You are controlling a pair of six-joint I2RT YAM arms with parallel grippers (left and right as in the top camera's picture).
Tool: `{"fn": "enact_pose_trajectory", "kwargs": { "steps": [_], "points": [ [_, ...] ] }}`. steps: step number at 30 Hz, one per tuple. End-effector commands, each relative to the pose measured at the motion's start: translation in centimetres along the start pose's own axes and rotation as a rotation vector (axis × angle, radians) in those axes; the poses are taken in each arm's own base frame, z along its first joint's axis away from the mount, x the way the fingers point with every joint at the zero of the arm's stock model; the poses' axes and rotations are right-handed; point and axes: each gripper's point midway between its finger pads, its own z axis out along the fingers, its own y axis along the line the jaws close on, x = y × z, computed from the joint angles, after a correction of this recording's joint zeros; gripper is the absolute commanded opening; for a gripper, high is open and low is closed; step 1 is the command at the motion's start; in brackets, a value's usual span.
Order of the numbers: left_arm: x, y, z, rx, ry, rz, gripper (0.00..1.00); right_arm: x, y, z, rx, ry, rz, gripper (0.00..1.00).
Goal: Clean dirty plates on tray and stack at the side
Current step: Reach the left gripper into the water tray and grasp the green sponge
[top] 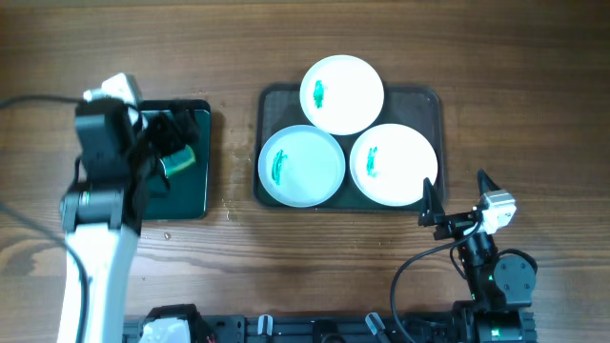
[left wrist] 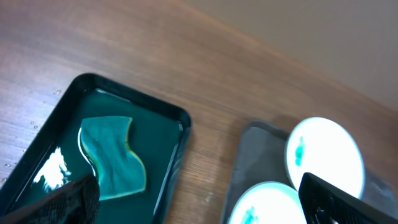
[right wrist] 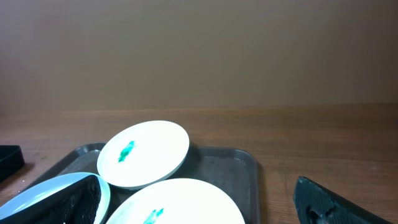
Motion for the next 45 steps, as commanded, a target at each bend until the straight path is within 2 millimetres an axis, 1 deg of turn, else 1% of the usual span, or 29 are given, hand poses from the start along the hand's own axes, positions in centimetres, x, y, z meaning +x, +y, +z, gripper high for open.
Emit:
{"fn": "enact_pose_trajectory", "kwargs": {
  "steps": [1, 2, 3, 4, 6, 8, 10, 14, 16, 17, 18, 21, 27, 29, 30, 32, 34, 38, 41, 43, 45],
  "points": [
    [1.3, 2.8, 3.7, -0.159, 0.085, -0.022, 1.00, -0.1, 0.2, 0.0, -0.012, -0.006, 0.005, 1.00],
    [1.6, 3.7, 4.5, -0.205, 0.093, -0.025, 1.00, -0.1, 0.2, 0.0, -0.012, -0.006, 0.004, 1.00],
    [1.9, 5.0, 5.5, -0.267, 0.094, -0.087, 1.00, -0.1, 0.2, 0.0, -0.012, -0.006, 0.004, 1.00],
    [2.2, 6.4, 6.3, -0.330, 0.089, -0.189, 1.00, -0.1, 0.2, 0.0, -0.012, -0.006, 0.004, 1.00],
    [2.9, 7.7, 7.5, -0.367, 0.107, -0.278, 1.00, -0.1, 0.2, 0.0, -0.012, -0.006, 0.004, 1.00],
    [3.7, 8.6, 8.8, -0.371, 0.143, -0.321, 1.00, -0.1, 0.2, 0.0, -0.012, -0.006, 0.004, 1.00],
    [4.2, 9.2, 10.2, -0.376, 0.159, -0.330, 1.00, -0.1, 0.2, 0.0, -0.012, -0.006, 0.004, 1.00],
    [5.2, 9.6, 12.3, -0.383, 0.182, -0.329, 1.00, -0.1, 0.2, 0.0, -0.012, -0.006, 0.005, 1.00],
    [6.0, 10.0, 12.9, -0.395, 0.206, -0.328, 1.00, -0.1, 0.2, 0.0, -0.012, -0.006, 0.004, 1.00],
    [6.4, 10.2, 13.3, -0.403, 0.221, -0.324, 0.97, -0.1, 0.2, 0.0, -0.012, -0.006, 0.004, 0.99],
    [6.8, 10.4, 13.6, -0.407, 0.233, -0.316, 0.96, -0.1, 0.2, 0.0, -0.012, -0.006, 0.005, 1.00],
    [7.8, 10.9, 14.5, -0.410, 0.275, -0.236, 1.00, -0.1, 0.2, 0.0, -0.012, -0.006, 0.004, 1.00],
    [9.5, 11.4, 16.0, -0.417, 0.321, -0.229, 0.97, -0.1, 0.2, 0.0, -0.012, -0.006, 0.004, 1.00],
    [10.1, 11.7, 16.5, -0.425, 0.337, -0.228, 0.88, -0.1, 0.2, 0.0, -0.012, -0.006, 0.004, 1.00],
    [10.3, 11.8, 16.7, -0.427, 0.341, -0.228, 0.80, -0.1, 0.2, 0.0, -0.012, -0.006, 0.004, 1.00],
    [10.4, 11.9, 16.9, -0.427, 0.341, -0.228, 0.76, -0.1, 0.2, 0.0, -0.012, -0.006, 0.005, 1.00],
    [10.3, 11.9, 17.0, -0.424, 0.334, -0.228, 0.69, -0.1, 0.2, 0.0, -0.012, -0.006, 0.004, 1.00],
    [10.4, 11.9, 17.3, -0.421, 0.328, -0.229, 0.69, -0.1, 0.2, 0.0, -0.012, -0.006, 0.004, 1.00],
    [11.4, 12.3, 17.8, -0.433, 0.353, -0.228, 0.69, -0.1, 0.2, 0.0, -0.012, -0.006, 0.004, 1.00],
    [11.9, 12.5, 17.9, -0.439, 0.367, -0.228, 0.63, -0.1, 0.2, 0.0, -0.012, -0.006, 0.004, 1.00],
    [11.8, 12.5, 18.0, -0.437, 0.362, -0.228, 0.57, -0.1, 0.2, 0.0, -0.012, -0.006, 0.004, 1.00]
  ]
}}
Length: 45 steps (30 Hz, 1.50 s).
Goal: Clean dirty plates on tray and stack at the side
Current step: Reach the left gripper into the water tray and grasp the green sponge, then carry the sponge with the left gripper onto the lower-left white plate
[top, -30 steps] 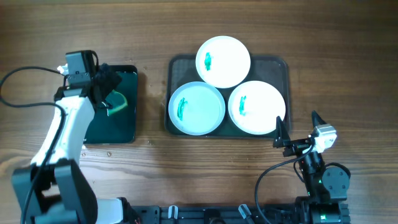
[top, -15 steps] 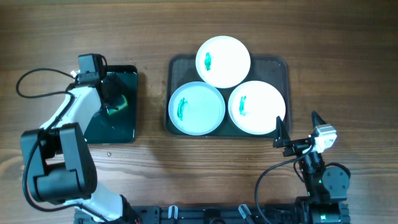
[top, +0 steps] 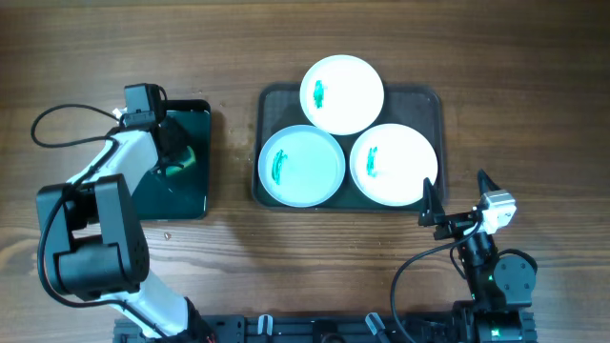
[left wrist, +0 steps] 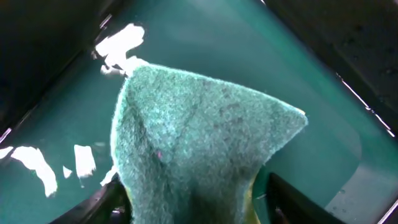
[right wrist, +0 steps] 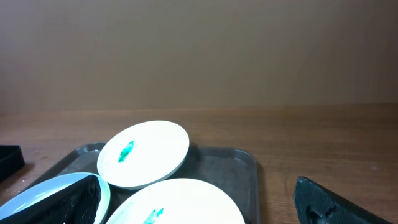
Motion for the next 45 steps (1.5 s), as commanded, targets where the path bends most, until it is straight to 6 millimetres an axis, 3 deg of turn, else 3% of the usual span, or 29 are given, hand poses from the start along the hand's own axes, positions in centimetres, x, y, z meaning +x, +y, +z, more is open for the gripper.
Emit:
{"fn": "enact_pose_trajectory", "kwargs": {
  "steps": [1, 3, 6, 12, 19, 23, 25, 27, 32, 34, 37, 42, 43, 45],
  "points": [
    [0.7, 0.1, 1.1, -0.008, 0.028, 0.004, 0.52, -0.1, 0.2, 0.0, -0.012, -0.005, 0.004, 1.00],
    [0.6, 0.1, 1.1, -0.007, 0.025, 0.004, 0.36, -0.1, 0.2, 0.0, -0.012, -0.005, 0.005, 1.00],
    [0.4, 0.0, 0.8, -0.002, 0.018, 0.003, 0.04, -0.1, 0.2, 0.0, -0.012, -0.005, 0.004, 1.00],
    [-1.5, -0.6, -3.2, 0.044, -0.053, -0.008, 0.04, -0.1, 0.2, 0.0, -0.012, -0.005, 0.005, 1.00],
    [-5.0, -1.7, -11.2, 0.157, -0.225, -0.034, 0.04, -0.1, 0.2, 0.0, -0.012, -0.005, 0.004, 1.00],
    [-5.7, -1.6, -14.2, 0.193, -0.282, -0.042, 0.04, -0.1, 0.2, 0.0, -0.012, -0.005, 0.004, 1.00],
    [-5.5, -1.5, -14.2, 0.190, -0.276, -0.042, 0.04, -0.1, 0.2, 0.0, -0.012, -0.005, 0.005, 1.00],
    [-4.6, -1.1, -13.0, 0.159, -0.229, -0.035, 0.04, -0.1, 0.2, 0.0, -0.012, -0.006, 0.004, 1.00],
    [-0.6, 0.4, -5.9, 0.052, -0.065, -0.010, 0.04, -0.1, 0.2, 0.0, -0.012, -0.005, 0.004, 1.00],
    [-0.2, 0.6, -5.1, 0.039, -0.045, -0.004, 0.04, -0.1, 0.2, 0.0, -0.012, -0.005, 0.005, 1.00],
    [-1.8, -0.4, -7.7, 0.087, -0.100, -0.006, 0.04, -0.1, 0.2, 0.0, -0.012, -0.005, 0.004, 1.00],
    [-4.4, -1.7, -15.3, 0.224, -0.247, -0.023, 0.04, -0.1, 0.2, 0.0, -0.012, -0.005, 0.005, 1.00],
    [-4.4, -1.6, -15.9, 0.230, -0.260, -0.025, 0.04, -0.1, 0.2, 0.0, -0.012, -0.005, 0.005, 1.00],
    [-4.2, -0.8, -15.1, 0.193, -0.263, -0.029, 0.04, -0.1, 0.2, 0.0, -0.012, -0.005, 0.004, 1.00]
  ]
}}
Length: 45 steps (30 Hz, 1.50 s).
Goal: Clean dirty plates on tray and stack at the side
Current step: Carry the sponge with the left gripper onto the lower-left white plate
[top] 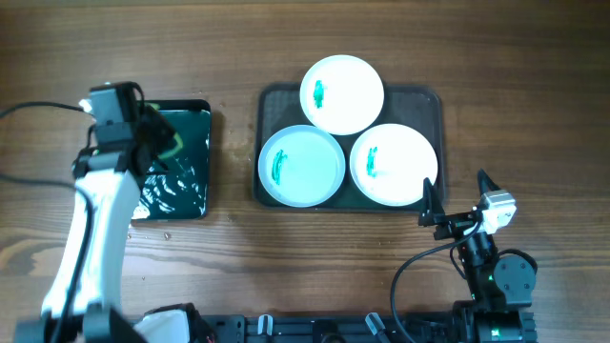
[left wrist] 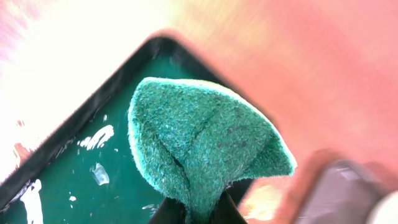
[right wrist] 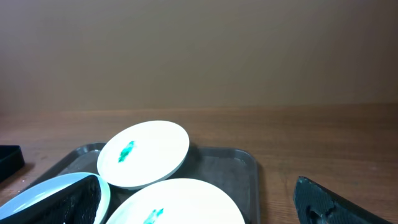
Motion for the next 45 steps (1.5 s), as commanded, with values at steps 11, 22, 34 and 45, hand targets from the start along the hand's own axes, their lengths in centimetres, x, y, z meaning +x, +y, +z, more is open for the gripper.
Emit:
{"fn": "enact_pose_trajectory", "kwargs": {
  "steps": [11, 22, 34, 45],
  "points": [
    [2.4, 1.3, 2.3, -0.051, 0.075, 0.017, 0.04, -0.1, 0.2, 0.0, -0.012, -0.006, 0.004, 1.00],
    [10.3, -13.3, -6.5, 0.450, 0.265, 0.093, 0.04, -0.1, 0.2, 0.0, -0.012, -0.006, 0.004, 1.00],
    [25.5, -17.4, 1.6, 0.289, 0.381, 0.335, 0.04, -0.1, 0.2, 0.0, -0.012, -0.006, 0.004, 1.00],
    [24.4, -17.3, 2.2, 0.266, 0.328, 0.327, 0.65, -0.1, 0.2, 0.0, -0.012, -0.006, 0.005, 1.00]
  ]
}}
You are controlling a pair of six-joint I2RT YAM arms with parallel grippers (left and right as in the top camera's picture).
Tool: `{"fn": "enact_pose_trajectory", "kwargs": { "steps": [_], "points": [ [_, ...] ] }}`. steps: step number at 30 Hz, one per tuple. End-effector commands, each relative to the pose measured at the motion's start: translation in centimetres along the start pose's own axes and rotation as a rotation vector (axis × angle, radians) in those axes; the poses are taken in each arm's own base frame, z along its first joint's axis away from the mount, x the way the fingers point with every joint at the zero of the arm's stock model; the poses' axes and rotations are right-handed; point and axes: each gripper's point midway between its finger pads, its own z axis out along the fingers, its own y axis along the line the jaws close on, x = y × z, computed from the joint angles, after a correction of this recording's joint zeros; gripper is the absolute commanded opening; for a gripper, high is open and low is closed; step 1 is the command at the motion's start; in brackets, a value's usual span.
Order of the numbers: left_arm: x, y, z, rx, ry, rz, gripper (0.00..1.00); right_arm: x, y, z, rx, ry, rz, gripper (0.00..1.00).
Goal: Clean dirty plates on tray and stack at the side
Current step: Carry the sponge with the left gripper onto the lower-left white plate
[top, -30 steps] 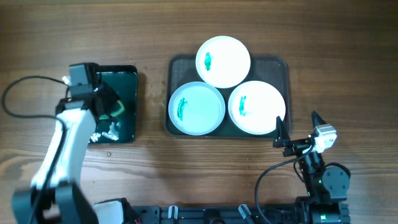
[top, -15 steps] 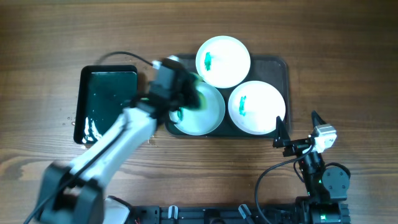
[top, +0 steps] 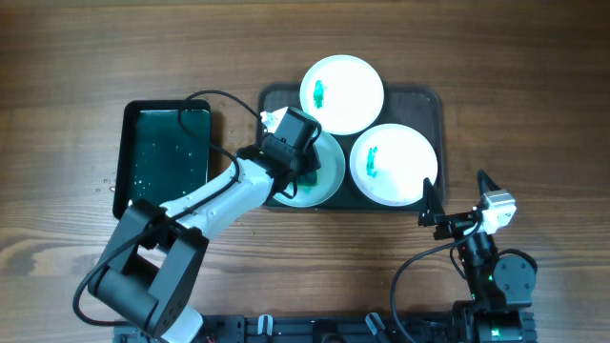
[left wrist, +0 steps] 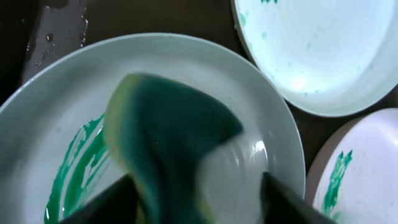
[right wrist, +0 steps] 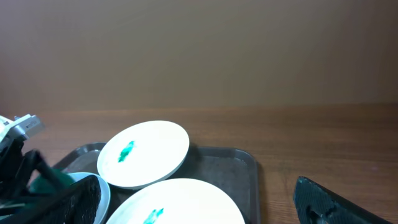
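Observation:
A grey tray [top: 434, 100] holds three plates. The far white plate [top: 343, 93] and the right white plate [top: 394, 164] each carry a small green stain. My left gripper [top: 303, 167] is over the pale blue plate [top: 329, 181], shut on the green sponge [left wrist: 168, 137]. The sponge is blurred and lies against that plate's [left wrist: 74, 93] inside, with green streaks [left wrist: 78, 171] to its left. My right gripper [top: 454, 183] stands open near the tray's front right corner, holding nothing. In its own view the right gripper [right wrist: 202, 205] faces the plates.
A dark green basin [top: 167, 157] with water stands to the left of the tray. The left arm's cable arcs over the gap between basin and tray. Bare wooden table [top: 534, 114] lies to the right of the tray.
My left gripper, holding the sponge, was over the green basin's far edge and is now on the pale blue plate in the grey tray. The right arm has not moved.
My left gripper was open above the basin where the sponge lay. Then it was down at the sponge in the water, then shut on it and lifted over the basin. Now the sponge is on the pale blue plate, whose stain is streaked.

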Motion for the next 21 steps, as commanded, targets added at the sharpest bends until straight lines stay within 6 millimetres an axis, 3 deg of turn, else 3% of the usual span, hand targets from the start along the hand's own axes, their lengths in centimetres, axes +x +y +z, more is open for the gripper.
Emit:
{"fn": "enact_pose_trajectory", "kwargs": {
  "steps": [1, 3, 5, 7, 8, 12, 16, 19, 21],
  "points": [
    [-1.2, 0.0, -0.6, -0.001, -0.045, -0.015, 0.67, -0.1, 0.2, 0.0, -0.012, -0.006, 0.005, 1.00],
    [-3.0, -0.8, -2.6, 0.043, -0.096, -0.032, 0.70, -0.1, 0.2, 0.0, -0.012, -0.006, 0.004, 1.00],
    [-4.9, -1.5, -5.2, 0.092, -0.157, -0.049, 0.83, -0.1, 0.2, 0.0, -0.012, -0.006, 0.005, 1.00],
    [-7.5, -1.4, -9.1, 0.138, -0.241, -0.080, 0.94, -0.1, 0.2, 0.0, -0.012, -0.006, 0.004, 1.00],
    [-8.6, -0.7, -10.7, 0.138, -0.282, -0.102, 1.00, -0.1, 0.2, 0.0, -0.012, -0.006, 0.005, 1.00],
    [-11.5, 4.6, -15.0, 0.014, -0.415, -0.198, 1.00, -0.1, 0.2, 0.0, -0.012, -0.006, 0.004, 1.00],
    [-11.5, 10.2, -15.6, -0.142, -0.395, -0.280, 1.00, -1.1, -1.3, -0.1, 0.077, -0.048, -0.004, 1.00],
    [-10.8, 11.6, -15.2, -0.191, -0.355, -0.293, 1.00, -4.5, -1.0, -0.5, 0.062, -0.191, 0.015, 1.00],
    [-10.5, 11.9, -14.9, -0.202, -0.341, -0.292, 1.00, -8.4, -0.5, -1.6, 0.048, -0.355, -0.002, 1.00]
  ]
}}
